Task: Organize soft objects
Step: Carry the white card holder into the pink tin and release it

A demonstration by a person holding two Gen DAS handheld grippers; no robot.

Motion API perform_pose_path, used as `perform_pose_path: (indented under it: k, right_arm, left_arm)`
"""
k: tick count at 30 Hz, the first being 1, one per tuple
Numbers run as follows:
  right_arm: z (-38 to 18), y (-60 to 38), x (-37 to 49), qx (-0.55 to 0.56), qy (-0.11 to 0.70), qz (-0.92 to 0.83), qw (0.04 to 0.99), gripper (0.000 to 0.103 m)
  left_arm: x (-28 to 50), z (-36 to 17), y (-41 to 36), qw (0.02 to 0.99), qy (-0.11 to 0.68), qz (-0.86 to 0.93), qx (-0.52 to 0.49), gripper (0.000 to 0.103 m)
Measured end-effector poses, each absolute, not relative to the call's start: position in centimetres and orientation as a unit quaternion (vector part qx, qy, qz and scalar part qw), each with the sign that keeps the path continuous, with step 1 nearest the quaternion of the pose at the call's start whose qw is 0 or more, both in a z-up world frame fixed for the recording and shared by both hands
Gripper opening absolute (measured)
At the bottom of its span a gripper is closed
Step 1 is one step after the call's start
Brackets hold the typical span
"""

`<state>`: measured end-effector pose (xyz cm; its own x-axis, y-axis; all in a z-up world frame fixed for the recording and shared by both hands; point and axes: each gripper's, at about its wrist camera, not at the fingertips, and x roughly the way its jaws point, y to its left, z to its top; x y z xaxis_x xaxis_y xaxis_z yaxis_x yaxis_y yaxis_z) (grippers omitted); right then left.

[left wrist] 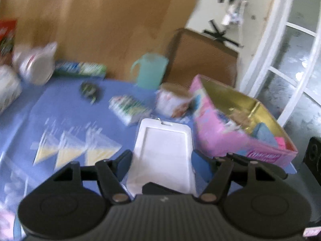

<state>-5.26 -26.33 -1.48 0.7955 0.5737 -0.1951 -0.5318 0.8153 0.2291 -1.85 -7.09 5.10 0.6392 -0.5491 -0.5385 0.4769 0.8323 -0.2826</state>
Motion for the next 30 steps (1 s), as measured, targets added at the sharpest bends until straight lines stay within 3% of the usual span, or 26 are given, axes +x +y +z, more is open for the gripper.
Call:
perform_pose_path:
  k: [13,18,30]
  right_arm:
    - [0.1,-38.7,-5.6,0.129,0.07,0.125,0.981,0.067]
    - [-1.0,-41.3,-3.4,0.128,0.068,-0.011,0.989,0.074]
    - [-2.1,-42.0,-4.7,0.19,0.021,-0.036,0.981,0.075]
  left_arm:
    - [1.3,9.2,-22.6,0.869,0.269,-0.415,0.006,0.066]
    - [2.8,9.3,-27.2,0.882,0.248,-0.398,0.041,0.071]
    - [2.0,7.8,-19.9,0.907,0.273,-0.32,-0.012,0.078]
